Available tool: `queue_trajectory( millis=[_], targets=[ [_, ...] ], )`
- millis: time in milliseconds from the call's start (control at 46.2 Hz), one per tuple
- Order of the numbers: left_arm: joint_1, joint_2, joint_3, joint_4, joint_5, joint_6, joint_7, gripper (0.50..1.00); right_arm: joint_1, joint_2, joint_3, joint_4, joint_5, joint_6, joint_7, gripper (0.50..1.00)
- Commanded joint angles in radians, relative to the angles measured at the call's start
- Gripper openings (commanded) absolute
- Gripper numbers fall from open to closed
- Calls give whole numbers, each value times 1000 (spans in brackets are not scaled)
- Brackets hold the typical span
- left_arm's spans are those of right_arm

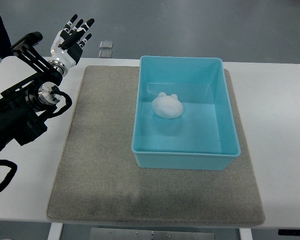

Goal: Place white toy into blue box with left hand

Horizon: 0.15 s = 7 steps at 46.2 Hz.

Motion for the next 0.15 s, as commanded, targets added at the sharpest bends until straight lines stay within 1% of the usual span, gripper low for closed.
queue_trajectory(
  millis=[0,130],
  targets=[
    [0,2,1,0,2,-2,2,994,0,0,-1,-1,-4,0,0,936],
    [4,2,4,2,0,-2,3,994,0,0,0,0,1,9,-3,936]
  ],
)
